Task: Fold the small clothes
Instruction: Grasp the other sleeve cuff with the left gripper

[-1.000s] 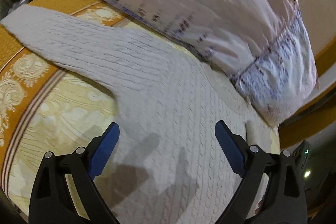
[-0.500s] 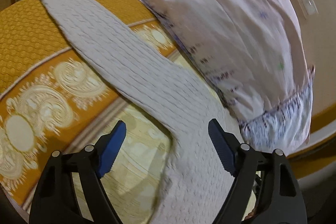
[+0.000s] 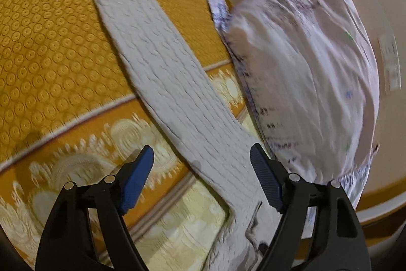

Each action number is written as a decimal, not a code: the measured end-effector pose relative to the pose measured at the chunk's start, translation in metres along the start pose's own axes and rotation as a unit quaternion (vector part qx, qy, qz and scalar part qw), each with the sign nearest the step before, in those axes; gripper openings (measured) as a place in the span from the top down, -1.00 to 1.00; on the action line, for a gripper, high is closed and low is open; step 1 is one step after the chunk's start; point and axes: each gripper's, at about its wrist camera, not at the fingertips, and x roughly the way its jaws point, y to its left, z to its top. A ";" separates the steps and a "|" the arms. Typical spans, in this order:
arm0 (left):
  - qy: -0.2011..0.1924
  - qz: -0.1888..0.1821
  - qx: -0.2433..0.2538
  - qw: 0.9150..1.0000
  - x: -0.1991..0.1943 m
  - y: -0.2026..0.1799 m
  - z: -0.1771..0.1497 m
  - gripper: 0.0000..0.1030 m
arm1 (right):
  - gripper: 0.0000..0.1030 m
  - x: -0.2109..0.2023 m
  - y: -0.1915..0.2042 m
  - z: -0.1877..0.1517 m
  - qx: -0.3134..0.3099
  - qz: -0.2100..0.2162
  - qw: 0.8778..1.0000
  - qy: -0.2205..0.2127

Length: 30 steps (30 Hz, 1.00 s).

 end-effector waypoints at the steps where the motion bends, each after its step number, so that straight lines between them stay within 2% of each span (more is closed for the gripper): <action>1: -0.003 -0.001 -0.008 1.000 0.001 0.004 0.005 -0.50 | -0.26 -0.004 0.001 -0.002 0.002 0.009 1.000 0.000; 3: -0.009 0.000 -0.022 1.000 0.002 0.009 0.011 -0.47 | -0.26 -0.008 -0.002 -0.002 0.019 0.017 1.000 0.001; 7: -0.025 -0.003 -0.069 0.997 0.004 0.026 0.027 -0.34 | -0.28 -0.020 -0.023 -0.007 0.059 0.007 0.998 0.000; 10: -0.039 -0.020 -0.116 0.992 0.002 0.041 0.036 -0.21 | -0.28 -0.031 -0.036 -0.013 0.078 -0.004 0.997 -0.004; 17: -0.074 -0.023 -0.161 0.984 -0.001 0.057 0.064 -0.07 | -0.28 -0.043 -0.050 -0.018 0.096 -0.018 0.995 -0.015; 19: -0.077 -0.022 -0.161 0.984 0.000 0.060 0.071 0.01 | -0.29 -0.048 -0.053 -0.021 0.099 -0.023 0.995 -0.018; 20: -0.076 -0.018 -0.161 0.984 0.003 0.060 0.076 0.15 | -0.29 -0.050 -0.056 -0.023 0.101 -0.026 0.994 -0.019; 21: -0.074 -0.016 -0.160 0.984 0.005 0.060 0.078 0.39 | -0.29 -0.052 -0.058 -0.024 0.104 -0.029 0.994 -0.020; 24: -0.077 -0.031 -0.142 0.986 0.005 0.050 0.078 0.83 | -0.29 -0.058 -0.068 -0.027 0.115 -0.037 0.992 -0.025; 28: -0.079 -0.049 -0.089 0.992 0.001 0.020 0.073 0.85 | -0.30 -0.066 -0.081 -0.031 0.130 -0.044 0.990 -0.033; 30: -0.076 -0.071 -0.058 0.993 0.003 -0.007 0.068 0.86 | -0.30 -0.070 -0.087 -0.033 0.136 -0.046 0.989 -0.038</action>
